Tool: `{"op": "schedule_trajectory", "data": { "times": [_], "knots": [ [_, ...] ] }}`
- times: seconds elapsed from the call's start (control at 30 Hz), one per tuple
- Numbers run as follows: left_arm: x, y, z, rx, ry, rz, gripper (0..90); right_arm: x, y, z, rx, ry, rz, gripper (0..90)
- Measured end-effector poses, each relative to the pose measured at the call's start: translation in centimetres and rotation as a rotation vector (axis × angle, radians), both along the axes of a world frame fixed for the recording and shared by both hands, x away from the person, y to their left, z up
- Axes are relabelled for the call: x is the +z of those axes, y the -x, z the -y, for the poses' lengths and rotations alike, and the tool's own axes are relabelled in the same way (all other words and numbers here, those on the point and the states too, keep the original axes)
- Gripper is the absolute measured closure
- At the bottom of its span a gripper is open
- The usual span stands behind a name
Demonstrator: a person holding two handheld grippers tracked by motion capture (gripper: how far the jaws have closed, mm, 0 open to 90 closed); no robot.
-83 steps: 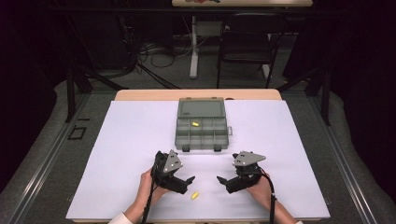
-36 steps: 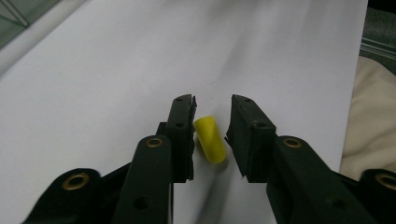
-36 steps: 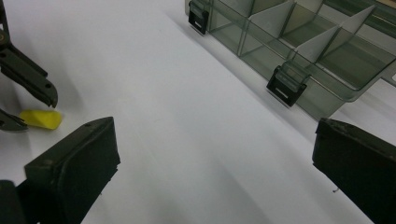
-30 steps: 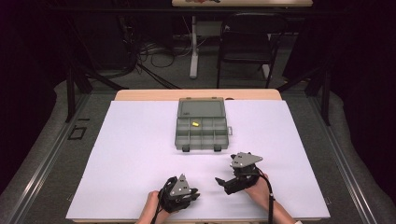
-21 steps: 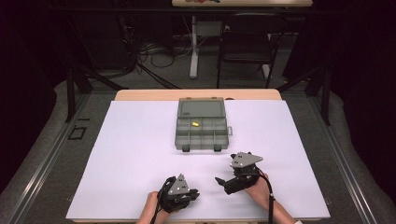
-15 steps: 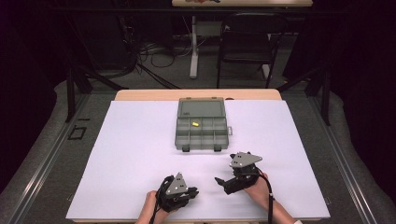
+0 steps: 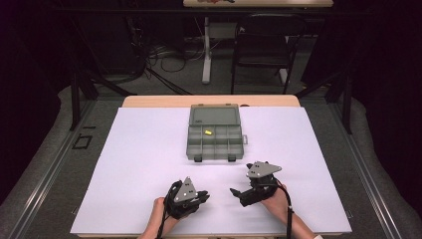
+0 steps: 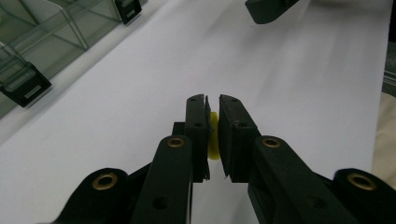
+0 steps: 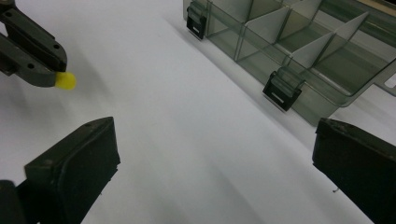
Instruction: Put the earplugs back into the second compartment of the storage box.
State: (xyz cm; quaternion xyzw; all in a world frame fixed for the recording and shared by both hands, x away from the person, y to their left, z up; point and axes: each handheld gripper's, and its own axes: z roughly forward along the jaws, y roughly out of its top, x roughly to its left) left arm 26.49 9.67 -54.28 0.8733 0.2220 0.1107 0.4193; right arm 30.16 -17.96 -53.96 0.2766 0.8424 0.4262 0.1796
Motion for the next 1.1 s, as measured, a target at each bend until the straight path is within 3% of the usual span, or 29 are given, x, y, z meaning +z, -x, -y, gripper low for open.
{"op": "schedule_trajectory", "data": {
  "times": [0.5, 1.1],
  "knots": [
    [1.0, -2.0, -0.5, 0.049, 0.021, 0.034, 81.9, 0.0, 0.2, -0.2, 0.010, 0.000, 0.008, 0.0],
    [2.3, -4.0, -0.4, 0.074, 0.032, 0.080, 81.9, 0.0, 0.2, 0.1, -0.002, -0.002, 0.004, 0.0]
  ]
}}
